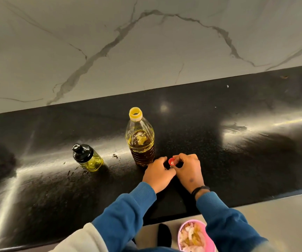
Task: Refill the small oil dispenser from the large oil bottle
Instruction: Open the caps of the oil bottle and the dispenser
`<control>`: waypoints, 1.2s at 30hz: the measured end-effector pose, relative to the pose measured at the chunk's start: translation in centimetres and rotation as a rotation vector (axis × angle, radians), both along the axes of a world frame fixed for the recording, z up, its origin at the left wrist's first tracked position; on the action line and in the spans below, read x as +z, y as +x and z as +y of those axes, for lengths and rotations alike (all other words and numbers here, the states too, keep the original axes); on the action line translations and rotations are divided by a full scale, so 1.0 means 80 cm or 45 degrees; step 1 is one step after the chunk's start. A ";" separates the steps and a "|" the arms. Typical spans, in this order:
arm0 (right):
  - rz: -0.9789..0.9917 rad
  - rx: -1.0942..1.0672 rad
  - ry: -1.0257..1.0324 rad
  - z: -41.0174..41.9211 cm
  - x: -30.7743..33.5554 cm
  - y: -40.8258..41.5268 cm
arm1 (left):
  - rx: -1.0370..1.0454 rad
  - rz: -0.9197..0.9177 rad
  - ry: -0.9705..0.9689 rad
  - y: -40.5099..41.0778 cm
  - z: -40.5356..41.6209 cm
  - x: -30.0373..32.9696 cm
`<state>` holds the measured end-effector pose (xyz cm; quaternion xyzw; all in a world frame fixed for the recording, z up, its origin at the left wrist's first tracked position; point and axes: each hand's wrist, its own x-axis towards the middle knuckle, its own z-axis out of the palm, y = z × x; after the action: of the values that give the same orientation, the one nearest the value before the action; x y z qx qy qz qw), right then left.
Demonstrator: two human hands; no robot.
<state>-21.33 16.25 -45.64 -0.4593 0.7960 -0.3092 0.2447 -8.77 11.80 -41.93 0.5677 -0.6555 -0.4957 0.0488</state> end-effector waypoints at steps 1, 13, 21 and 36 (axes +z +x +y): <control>0.020 0.000 -0.003 0.000 0.001 0.001 | 0.003 0.000 0.000 0.001 -0.001 0.000; 0.562 0.295 0.200 -0.007 0.113 0.033 | 0.233 0.326 -0.126 0.047 0.022 0.053; 0.271 0.795 0.282 -0.015 0.183 0.137 | 0.756 0.759 -0.510 0.148 0.018 0.074; 0.567 0.935 0.026 -0.189 0.193 0.285 | 0.843 0.362 -0.511 0.284 -0.070 0.009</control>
<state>1.48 1.11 -30.21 -0.7654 0.6159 -0.0871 0.1653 13.99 6.19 -41.19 0.6531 -0.5078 -0.3890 0.4054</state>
